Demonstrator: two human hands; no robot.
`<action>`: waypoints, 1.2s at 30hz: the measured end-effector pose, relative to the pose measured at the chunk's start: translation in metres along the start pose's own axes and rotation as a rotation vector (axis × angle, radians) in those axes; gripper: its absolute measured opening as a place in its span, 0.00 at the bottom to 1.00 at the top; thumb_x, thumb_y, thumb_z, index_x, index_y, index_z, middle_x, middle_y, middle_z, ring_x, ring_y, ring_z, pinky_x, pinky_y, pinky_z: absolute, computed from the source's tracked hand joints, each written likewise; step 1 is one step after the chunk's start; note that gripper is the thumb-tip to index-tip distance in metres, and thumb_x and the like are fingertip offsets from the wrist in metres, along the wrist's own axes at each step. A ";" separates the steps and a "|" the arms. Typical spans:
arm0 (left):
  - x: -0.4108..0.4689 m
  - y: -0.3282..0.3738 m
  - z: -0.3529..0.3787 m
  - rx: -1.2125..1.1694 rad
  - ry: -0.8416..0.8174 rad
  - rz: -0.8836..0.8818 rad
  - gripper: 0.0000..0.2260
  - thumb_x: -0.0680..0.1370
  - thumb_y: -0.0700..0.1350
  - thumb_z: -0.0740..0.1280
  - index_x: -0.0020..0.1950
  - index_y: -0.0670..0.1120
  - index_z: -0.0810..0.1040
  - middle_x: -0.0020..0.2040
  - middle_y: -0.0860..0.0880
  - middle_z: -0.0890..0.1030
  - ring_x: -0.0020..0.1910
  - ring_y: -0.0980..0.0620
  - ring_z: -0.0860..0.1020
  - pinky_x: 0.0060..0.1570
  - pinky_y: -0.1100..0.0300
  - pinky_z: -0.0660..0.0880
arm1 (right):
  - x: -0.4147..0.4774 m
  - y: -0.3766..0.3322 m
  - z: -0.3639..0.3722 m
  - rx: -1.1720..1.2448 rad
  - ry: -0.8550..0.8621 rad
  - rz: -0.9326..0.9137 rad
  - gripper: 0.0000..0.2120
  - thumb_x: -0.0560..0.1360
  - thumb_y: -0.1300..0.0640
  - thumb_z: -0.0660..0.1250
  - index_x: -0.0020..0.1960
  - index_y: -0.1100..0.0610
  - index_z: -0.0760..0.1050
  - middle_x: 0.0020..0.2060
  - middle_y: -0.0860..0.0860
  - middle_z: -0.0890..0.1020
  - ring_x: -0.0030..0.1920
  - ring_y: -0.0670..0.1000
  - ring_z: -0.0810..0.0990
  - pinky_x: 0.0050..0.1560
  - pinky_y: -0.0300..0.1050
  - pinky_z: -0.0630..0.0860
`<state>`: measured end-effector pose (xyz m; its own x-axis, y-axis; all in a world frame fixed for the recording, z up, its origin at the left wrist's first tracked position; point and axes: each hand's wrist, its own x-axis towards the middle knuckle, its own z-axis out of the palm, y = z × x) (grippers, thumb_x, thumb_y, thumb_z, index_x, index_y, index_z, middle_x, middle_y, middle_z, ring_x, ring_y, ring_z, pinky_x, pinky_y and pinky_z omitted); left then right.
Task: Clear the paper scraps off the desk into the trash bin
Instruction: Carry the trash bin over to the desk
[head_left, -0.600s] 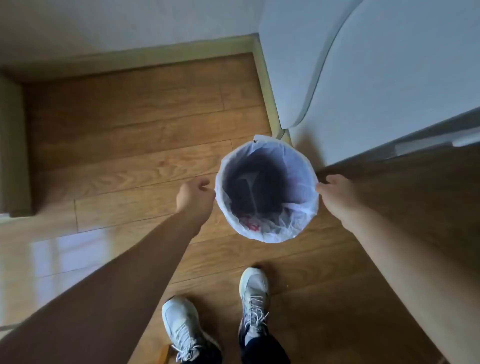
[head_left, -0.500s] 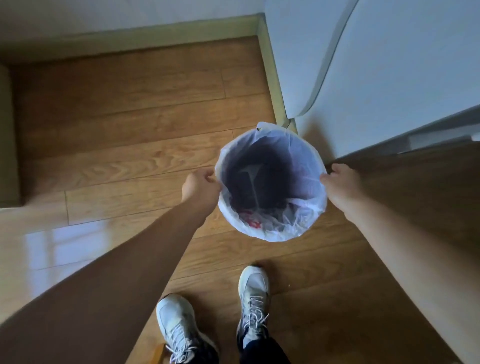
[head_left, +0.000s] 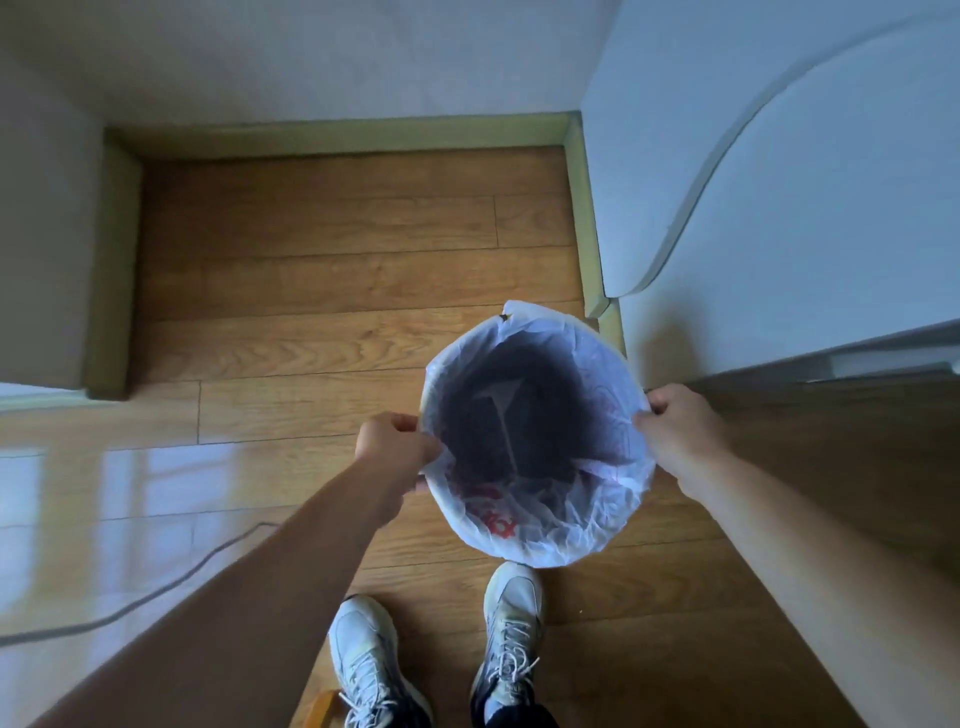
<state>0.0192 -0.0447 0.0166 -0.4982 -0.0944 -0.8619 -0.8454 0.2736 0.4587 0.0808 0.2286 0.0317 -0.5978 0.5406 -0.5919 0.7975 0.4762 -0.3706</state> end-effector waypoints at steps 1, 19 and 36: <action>-0.017 0.002 -0.015 -0.031 -0.001 -0.021 0.12 0.68 0.29 0.68 0.50 0.39 0.78 0.38 0.44 0.80 0.33 0.49 0.79 0.23 0.61 0.76 | -0.015 -0.012 -0.006 -0.005 -0.024 -0.018 0.07 0.77 0.61 0.63 0.41 0.58 0.76 0.35 0.55 0.79 0.30 0.52 0.74 0.27 0.38 0.63; -0.295 0.004 -0.308 -0.477 0.257 -0.029 0.12 0.66 0.24 0.64 0.30 0.38 0.69 0.24 0.45 0.71 0.22 0.47 0.72 0.23 0.58 0.75 | -0.271 -0.275 -0.036 -0.125 -0.261 -0.374 0.03 0.74 0.58 0.66 0.46 0.51 0.74 0.44 0.51 0.79 0.38 0.47 0.75 0.32 0.39 0.68; -0.395 -0.063 -0.466 -0.745 0.532 -0.143 0.04 0.68 0.29 0.65 0.41 0.34 0.75 0.36 0.39 0.73 0.30 0.42 0.75 0.25 0.59 0.75 | -0.417 -0.446 0.084 -0.393 -0.617 -0.674 0.14 0.74 0.57 0.64 0.60 0.57 0.75 0.53 0.55 0.81 0.48 0.52 0.78 0.48 0.45 0.75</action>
<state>0.1793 -0.4710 0.4286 -0.2465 -0.5572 -0.7929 -0.7191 -0.4434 0.5351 -0.0192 -0.2671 0.3839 -0.6799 -0.3295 -0.6551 0.1564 0.8076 -0.5685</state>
